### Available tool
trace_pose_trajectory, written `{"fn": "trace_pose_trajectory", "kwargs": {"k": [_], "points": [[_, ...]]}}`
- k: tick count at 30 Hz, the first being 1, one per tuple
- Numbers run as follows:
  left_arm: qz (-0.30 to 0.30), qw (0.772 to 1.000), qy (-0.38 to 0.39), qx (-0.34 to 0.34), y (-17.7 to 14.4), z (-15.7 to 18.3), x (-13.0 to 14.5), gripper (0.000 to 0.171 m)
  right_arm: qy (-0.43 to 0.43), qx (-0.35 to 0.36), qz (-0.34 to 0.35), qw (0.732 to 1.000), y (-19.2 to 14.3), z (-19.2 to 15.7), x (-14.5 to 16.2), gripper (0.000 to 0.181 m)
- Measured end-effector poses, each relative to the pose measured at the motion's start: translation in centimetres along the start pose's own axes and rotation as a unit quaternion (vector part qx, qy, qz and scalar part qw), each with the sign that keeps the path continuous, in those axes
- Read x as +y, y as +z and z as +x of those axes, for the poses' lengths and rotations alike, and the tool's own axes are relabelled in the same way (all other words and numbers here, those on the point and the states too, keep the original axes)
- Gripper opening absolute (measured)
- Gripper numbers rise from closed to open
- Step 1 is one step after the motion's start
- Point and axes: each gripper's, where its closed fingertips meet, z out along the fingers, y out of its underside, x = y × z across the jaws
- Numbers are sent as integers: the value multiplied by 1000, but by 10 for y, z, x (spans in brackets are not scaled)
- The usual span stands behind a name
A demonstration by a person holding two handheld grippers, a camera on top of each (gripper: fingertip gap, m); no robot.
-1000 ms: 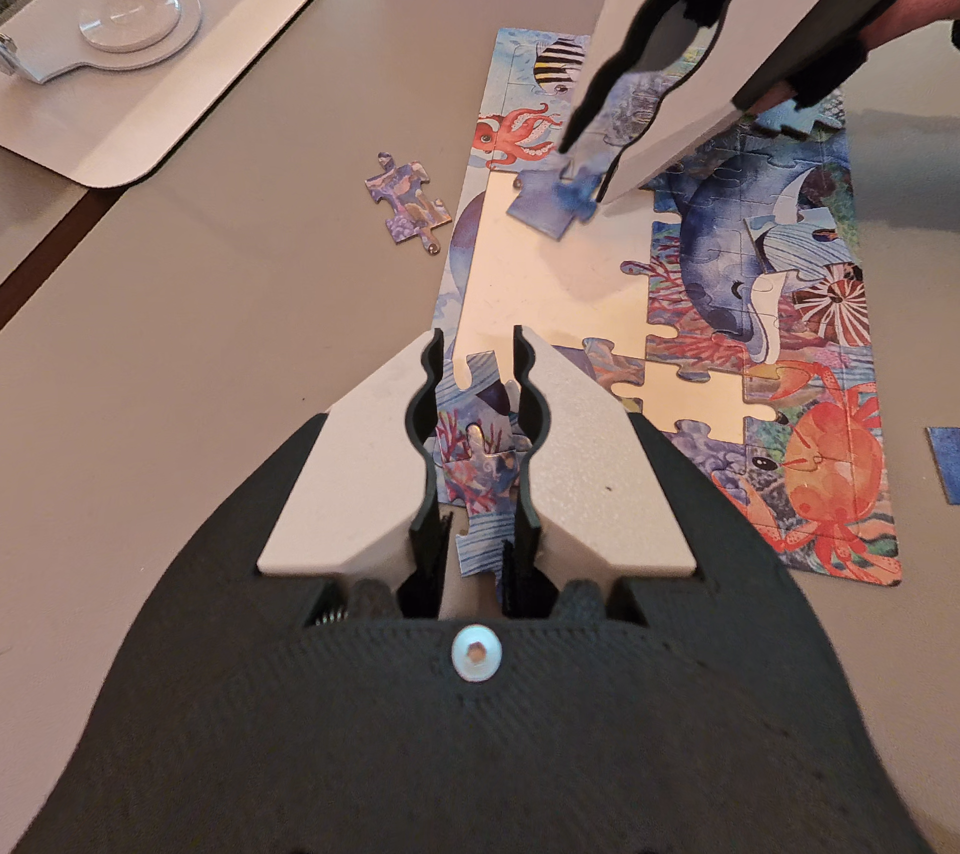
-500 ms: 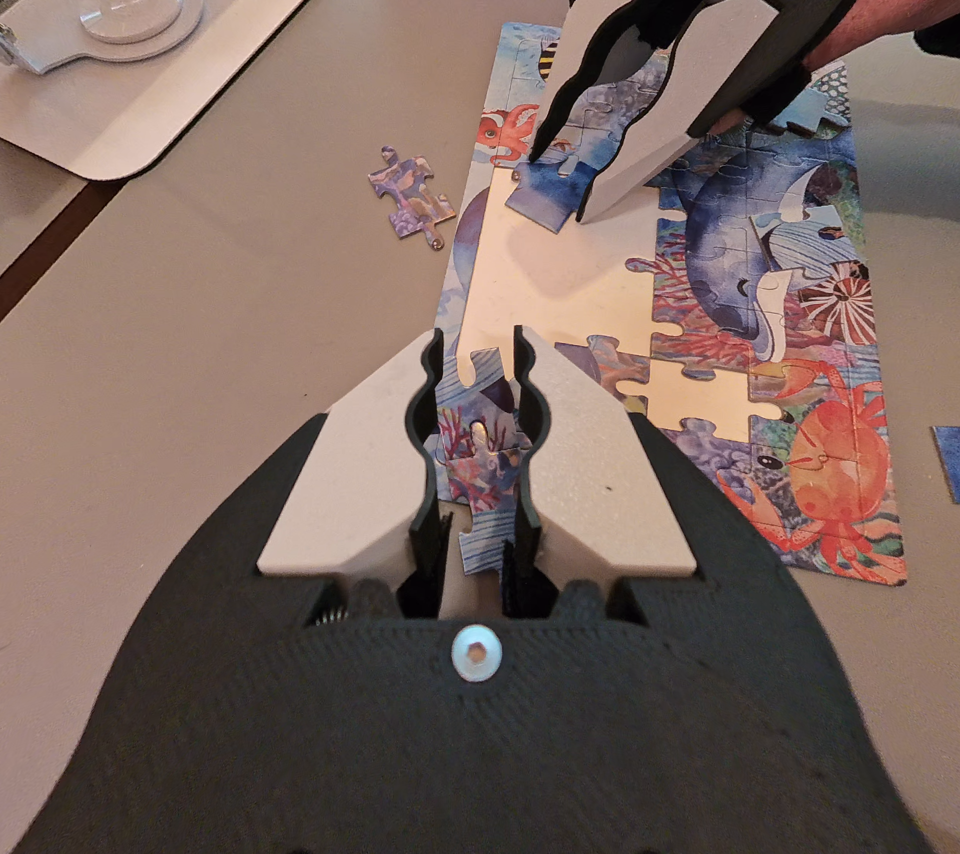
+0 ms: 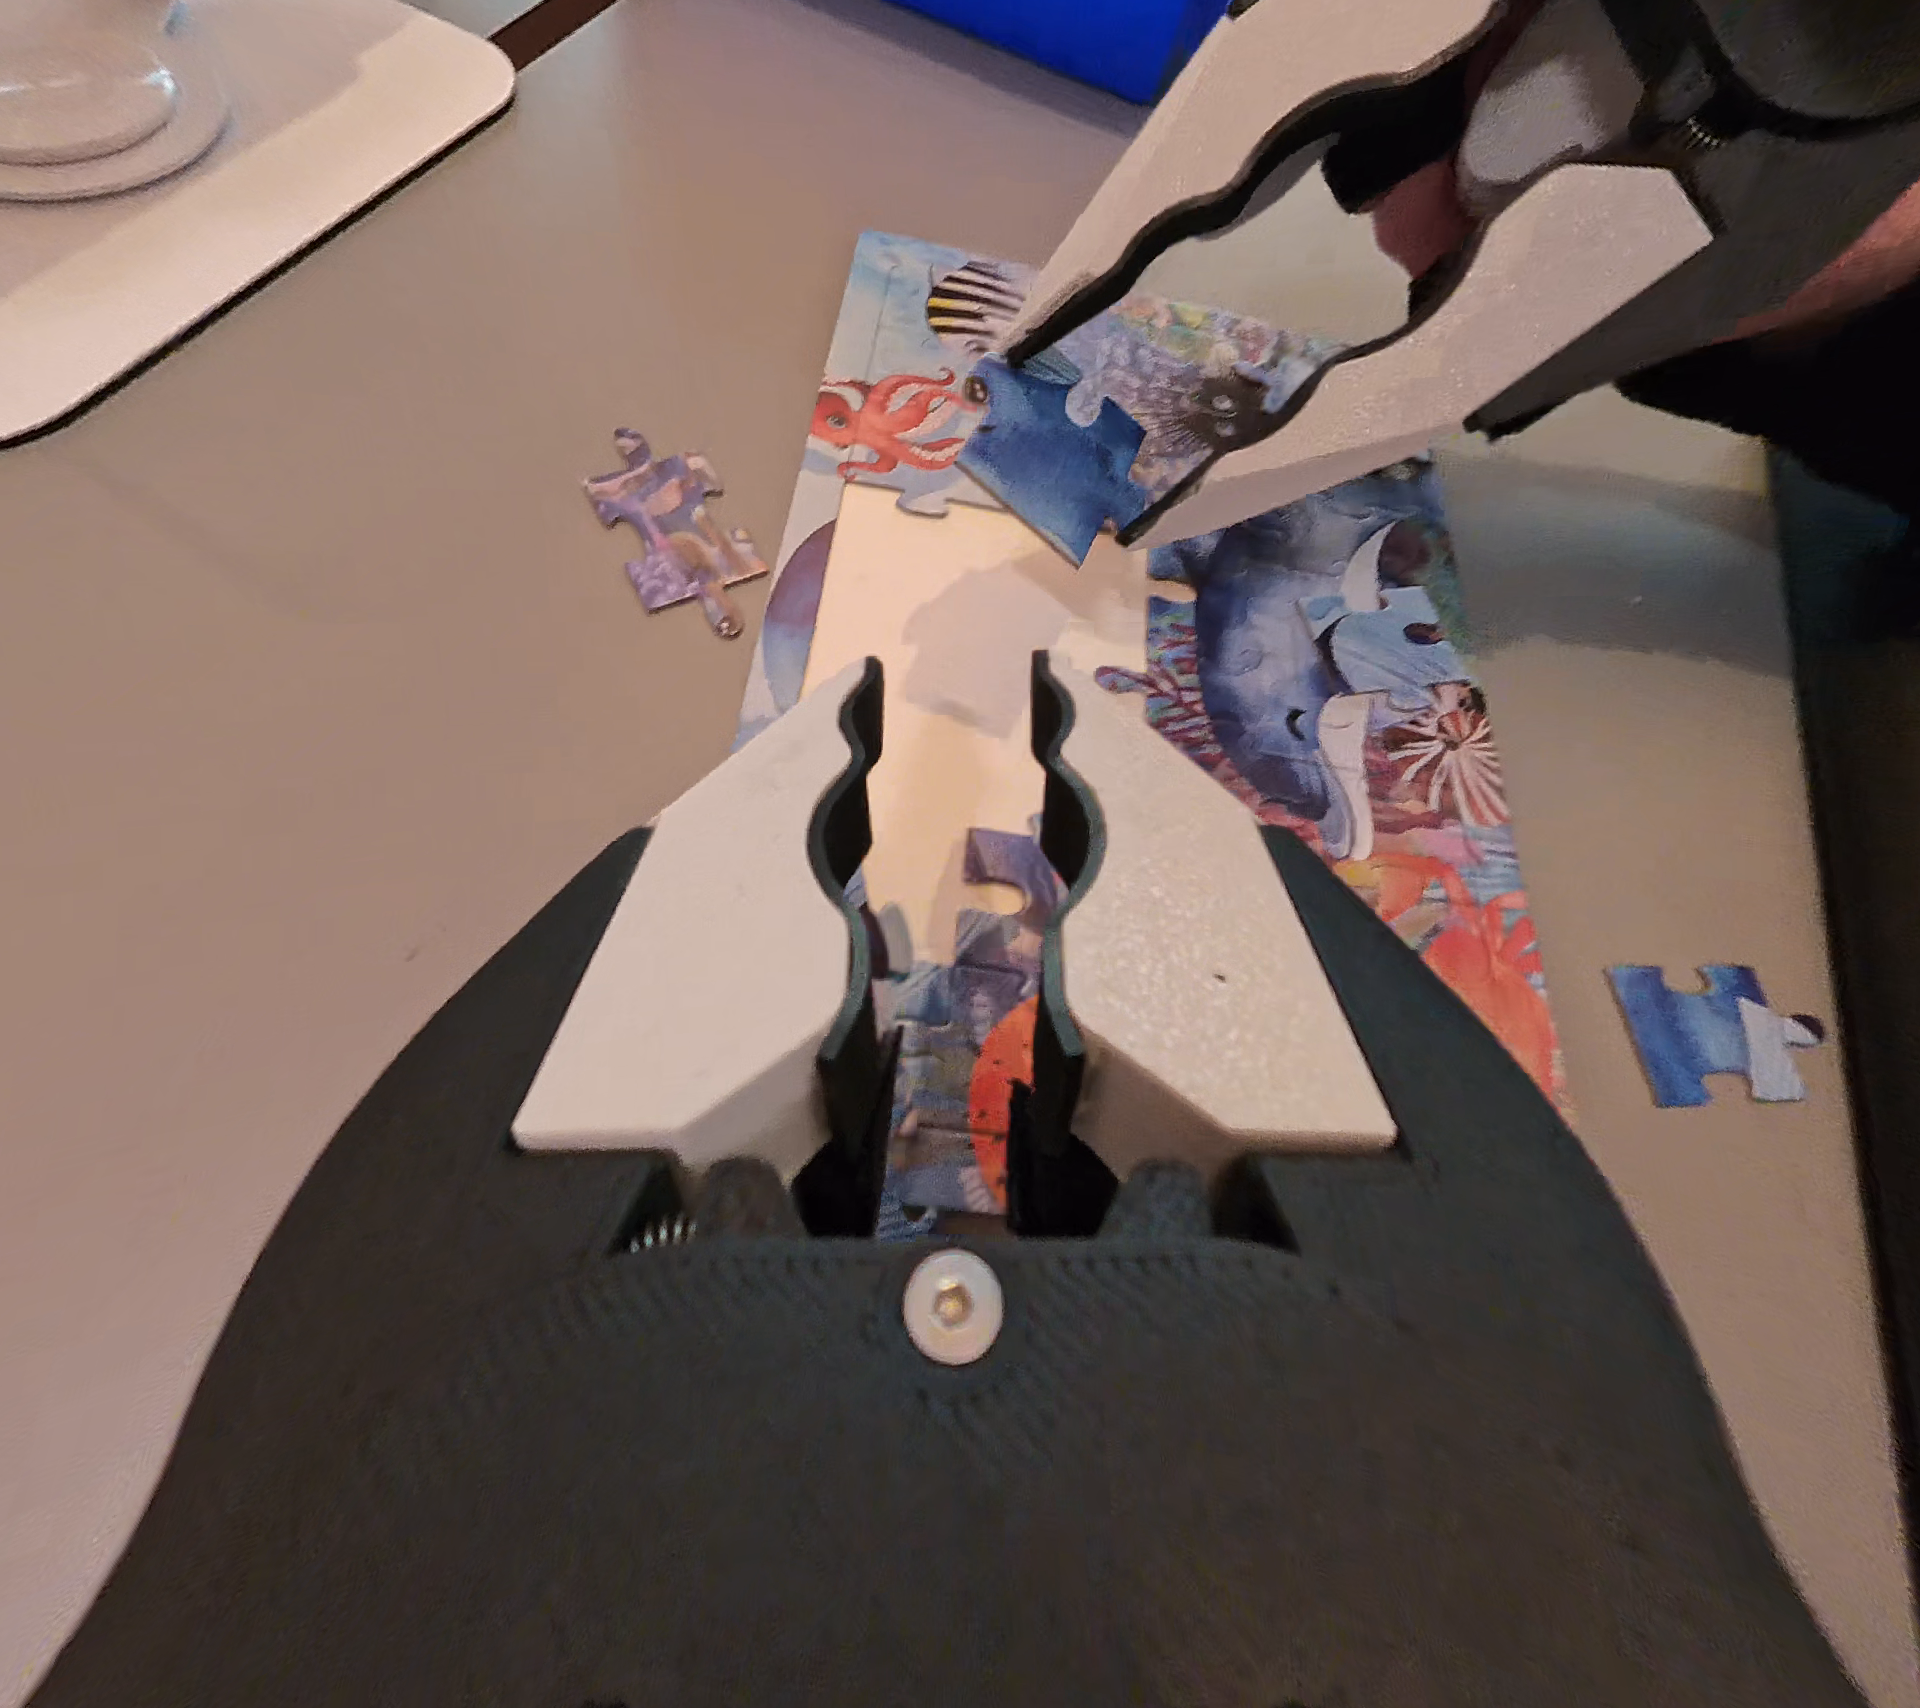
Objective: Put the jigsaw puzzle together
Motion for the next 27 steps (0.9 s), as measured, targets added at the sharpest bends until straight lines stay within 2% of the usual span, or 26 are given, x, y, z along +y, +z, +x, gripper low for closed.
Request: {"fn": "trace_pose_trajectory", "kwargs": {"k": [2,7,10,13,14,15,18,22,24,27], "points": [[13,1000,-10,22,3,8,-5,28,-21,14,13,1000,-7,-2,-9,40],[100,987,-68,104,-6,30,-38,31,-70,30,46,996,-22,-10,-30,40],[111,984,-83,115,-7,31,-42,31,-96,38,60,993,-28,-15,-42,40],[136,975,-103,144,-11,34,-48,17,-116,45,75,989,-33,-20,-54,40],[150,970,-106,158,-15,37,-52,4,-124,44,79,988,-34,-22,-57,10],[161,967,-106,167,-20,39,-57,0,-134,53,92,985,-36,-22,-64,8],[174,967,-100,157,-32,34,-60,0,-137,48,100,984,-36,-26,-77,11],[179,974,-98,99,-52,10,-57,0,-117,44,111,986,-39,-21,-91,15],[177,977,-103,66,-61,-4,-52,0,-86,46,96,991,-38,-9,-86,16],[174,977,-120,31,-68,-22,-46,0,-24,28,36,999,-30,9,-57,26]]}}
